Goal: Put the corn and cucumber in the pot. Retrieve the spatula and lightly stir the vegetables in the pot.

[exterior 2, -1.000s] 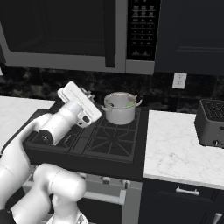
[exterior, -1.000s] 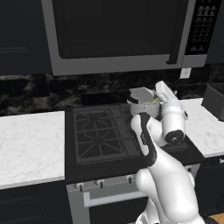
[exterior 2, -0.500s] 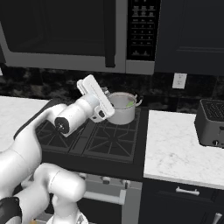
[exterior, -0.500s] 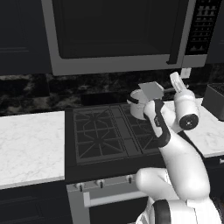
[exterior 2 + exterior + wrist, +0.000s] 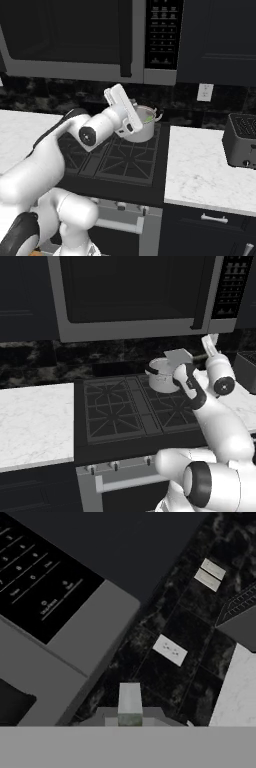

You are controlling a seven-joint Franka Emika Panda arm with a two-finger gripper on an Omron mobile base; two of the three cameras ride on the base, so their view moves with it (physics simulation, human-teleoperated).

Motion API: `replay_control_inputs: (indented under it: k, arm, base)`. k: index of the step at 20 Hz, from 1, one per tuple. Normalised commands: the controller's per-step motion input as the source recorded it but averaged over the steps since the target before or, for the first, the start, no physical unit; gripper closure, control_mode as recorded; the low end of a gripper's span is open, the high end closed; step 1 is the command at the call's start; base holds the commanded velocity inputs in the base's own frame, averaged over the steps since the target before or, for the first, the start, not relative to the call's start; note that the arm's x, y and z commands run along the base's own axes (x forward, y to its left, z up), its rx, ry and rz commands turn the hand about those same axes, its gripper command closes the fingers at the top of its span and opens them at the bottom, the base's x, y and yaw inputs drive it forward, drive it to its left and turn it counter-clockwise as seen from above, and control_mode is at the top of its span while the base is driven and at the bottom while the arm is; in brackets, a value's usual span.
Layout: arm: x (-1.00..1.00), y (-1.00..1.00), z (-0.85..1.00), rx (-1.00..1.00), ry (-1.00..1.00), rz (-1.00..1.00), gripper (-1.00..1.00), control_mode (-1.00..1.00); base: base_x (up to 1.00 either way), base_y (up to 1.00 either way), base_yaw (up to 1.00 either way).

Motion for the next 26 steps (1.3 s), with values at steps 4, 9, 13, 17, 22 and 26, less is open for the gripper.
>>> replay_control_inputs:
  k: [4,9,13,17,22,26]
  arm:
    - [0.37,-0.15,-0.43,0.00,0.00,0.00,1.00,-1.00]
    - [0.37,-0.01,-0.29,0.00,-0.02,-0.01,1.00,-1.00]
    - [0.38,0.00,-0.19,-0.01,-0.06,-0.03,1.00,-1.00]
    - [0.40,0.00,-0.18,-0.02,-0.04,-0.05,1.00,-1.00]
    - [0.37,0.00,-0.12,-0.04,-0.03,-0.06,1.00,-1.00]
    - [0.33,0.00,-0.11,-0.07,-0.01,-0.07,1.00,-1.00]
  base:
    - [0.00,0.00,0.00]
    - [0.00,0.00,0.00]
    - [0.00,0.00,0.00]
    - [0.00,0.00,0.00]
    - [0.00,0.00,0.00]
    - [0.00,0.00,0.00]
